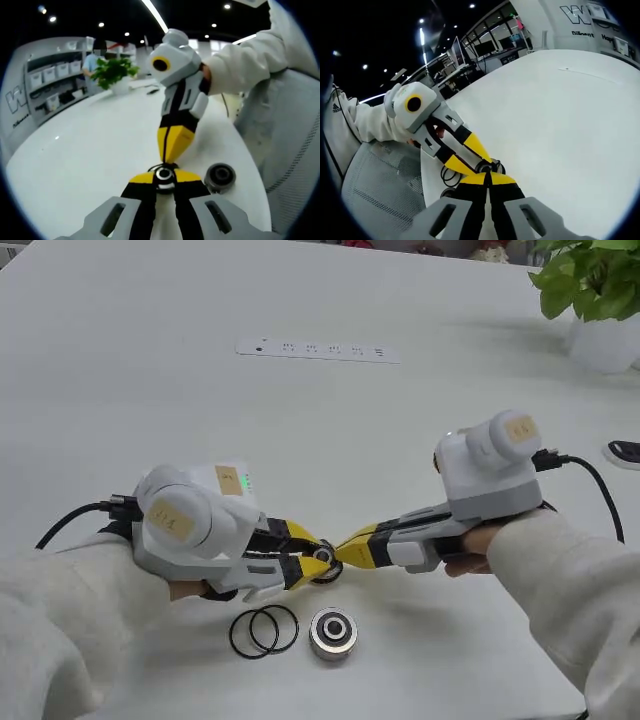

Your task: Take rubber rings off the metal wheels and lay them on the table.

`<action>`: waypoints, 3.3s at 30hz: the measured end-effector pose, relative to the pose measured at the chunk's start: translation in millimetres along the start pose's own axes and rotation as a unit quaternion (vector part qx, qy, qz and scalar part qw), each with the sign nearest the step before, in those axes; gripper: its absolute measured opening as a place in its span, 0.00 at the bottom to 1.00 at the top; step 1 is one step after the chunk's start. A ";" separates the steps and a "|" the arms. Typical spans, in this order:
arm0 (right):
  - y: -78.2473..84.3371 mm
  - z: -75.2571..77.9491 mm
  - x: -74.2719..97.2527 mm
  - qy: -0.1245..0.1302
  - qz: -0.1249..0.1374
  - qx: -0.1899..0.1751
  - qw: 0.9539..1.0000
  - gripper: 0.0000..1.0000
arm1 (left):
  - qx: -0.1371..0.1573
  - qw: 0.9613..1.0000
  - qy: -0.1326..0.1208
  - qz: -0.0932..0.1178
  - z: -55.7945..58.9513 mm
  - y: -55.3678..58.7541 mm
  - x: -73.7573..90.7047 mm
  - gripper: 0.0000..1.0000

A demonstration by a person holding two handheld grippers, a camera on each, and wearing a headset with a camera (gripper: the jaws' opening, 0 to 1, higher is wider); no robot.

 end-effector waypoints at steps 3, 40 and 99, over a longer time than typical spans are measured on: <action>-3.6 -2.8 0.7 -0.007 0.009 0.000 1.000 0.00 | -0.001 1.000 0.000 -0.001 -0.1 -0.1 -0.2 0.14; -17.0 -8.9 12.6 0.005 0.026 -0.007 1.000 0.00 | -0.023 1.000 0.006 -0.012 -4.9 -39.4 44.7 0.50; -2.0 -72.5 -17.4 -0.096 -0.038 -0.007 0.995 0.00 | 0.065 0.991 -0.115 -0.025 43.0 -10.4 189.6 1.00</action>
Point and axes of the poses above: the centre of the closed fingertips' face, and the gripper's own axes: x roughly backward along the fingers, z roughly to its right, y roughly out of its underside, the point moved 2 cm from there along x, roughly backward along the fingers, and after that the axes turned 8 degrees about -x, right-handed, at the moved point
